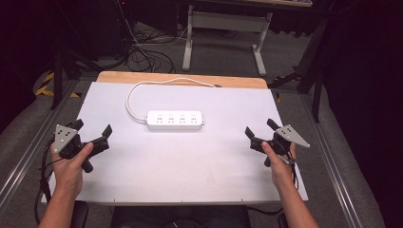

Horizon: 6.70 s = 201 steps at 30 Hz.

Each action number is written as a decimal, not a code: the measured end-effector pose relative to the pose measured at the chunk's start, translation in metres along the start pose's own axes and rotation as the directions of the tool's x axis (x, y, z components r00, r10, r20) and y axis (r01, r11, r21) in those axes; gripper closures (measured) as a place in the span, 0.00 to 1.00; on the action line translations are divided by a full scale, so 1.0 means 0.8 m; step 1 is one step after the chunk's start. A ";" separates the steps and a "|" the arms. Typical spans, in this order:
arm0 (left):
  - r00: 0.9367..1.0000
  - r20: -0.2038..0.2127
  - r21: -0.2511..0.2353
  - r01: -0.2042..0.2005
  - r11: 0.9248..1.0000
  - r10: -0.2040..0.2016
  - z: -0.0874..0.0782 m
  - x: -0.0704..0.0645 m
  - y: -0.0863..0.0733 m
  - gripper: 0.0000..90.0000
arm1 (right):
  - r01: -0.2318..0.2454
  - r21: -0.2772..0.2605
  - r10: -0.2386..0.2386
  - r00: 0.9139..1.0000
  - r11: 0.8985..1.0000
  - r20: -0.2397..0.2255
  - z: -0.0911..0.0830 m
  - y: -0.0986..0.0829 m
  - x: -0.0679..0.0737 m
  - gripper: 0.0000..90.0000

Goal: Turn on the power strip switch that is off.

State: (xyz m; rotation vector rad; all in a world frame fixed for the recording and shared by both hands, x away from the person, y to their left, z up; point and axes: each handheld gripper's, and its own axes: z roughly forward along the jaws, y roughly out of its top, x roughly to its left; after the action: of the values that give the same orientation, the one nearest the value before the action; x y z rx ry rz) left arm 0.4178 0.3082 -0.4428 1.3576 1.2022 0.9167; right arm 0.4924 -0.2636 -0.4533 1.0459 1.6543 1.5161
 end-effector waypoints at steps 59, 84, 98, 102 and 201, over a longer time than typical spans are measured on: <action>0.990 -0.128 -0.137 0.035 0.990 -0.053 -0.015 0.018 0.014 1.00 | 0.001 -0.008 -0.001 1.000 1.000 -0.026 0.003 0.000 0.003 0.05; 1.000 -0.007 -0.141 -0.026 0.990 0.025 -0.001 -0.003 0.068 1.00 | -0.017 -0.016 0.017 1.000 1.000 -0.012 0.000 0.001 0.005 0.05; 0.993 0.075 -0.038 -0.089 0.995 0.091 0.037 -0.026 0.104 1.00 | -0.019 -0.013 0.019 1.000 1.000 -0.024 0.001 0.000 0.007 0.05; 0.988 0.086 -0.025 -0.125 0.992 0.127 0.046 -0.035 0.114 1.00 | -0.020 -0.013 0.020 0.999 1.000 -0.026 0.002 0.000 0.006 0.05; 0.915 0.370 0.560 -0.359 0.747 0.162 0.296 -0.207 0.013 1.00 | -0.044 -0.030 0.044 0.999 0.999 -0.009 0.001 0.006 -0.001 0.06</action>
State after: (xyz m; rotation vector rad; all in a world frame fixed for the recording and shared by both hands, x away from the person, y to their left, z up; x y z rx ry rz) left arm 0.6146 0.0969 -0.4528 2.1648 1.1281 0.4687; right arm 0.4939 -0.2638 -0.4485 1.0677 1.6182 1.5709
